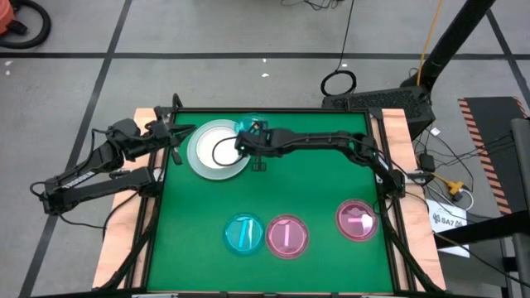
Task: Stack plastic plates
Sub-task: Stack the top blue plate on top of the white plate
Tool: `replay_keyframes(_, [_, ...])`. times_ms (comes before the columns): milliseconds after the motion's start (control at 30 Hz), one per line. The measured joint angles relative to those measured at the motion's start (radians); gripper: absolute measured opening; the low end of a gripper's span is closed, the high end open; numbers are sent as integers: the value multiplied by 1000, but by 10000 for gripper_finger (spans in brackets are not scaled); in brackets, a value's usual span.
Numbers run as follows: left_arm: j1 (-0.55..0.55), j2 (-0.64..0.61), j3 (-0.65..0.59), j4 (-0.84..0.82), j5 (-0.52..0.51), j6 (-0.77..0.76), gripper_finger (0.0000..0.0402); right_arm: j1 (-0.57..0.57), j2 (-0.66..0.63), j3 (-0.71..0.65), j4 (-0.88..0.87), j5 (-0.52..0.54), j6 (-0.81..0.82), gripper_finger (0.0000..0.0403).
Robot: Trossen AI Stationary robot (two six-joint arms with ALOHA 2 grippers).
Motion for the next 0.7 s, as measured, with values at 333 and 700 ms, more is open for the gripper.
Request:
replay_keyframes(333, [0,0,0,8,0,0,37,30,0,0,218,-65,-79,0])
replay_keyframes(700, [0,0,0,26,0,0,37,30,0,1,331,-135,-97,0])
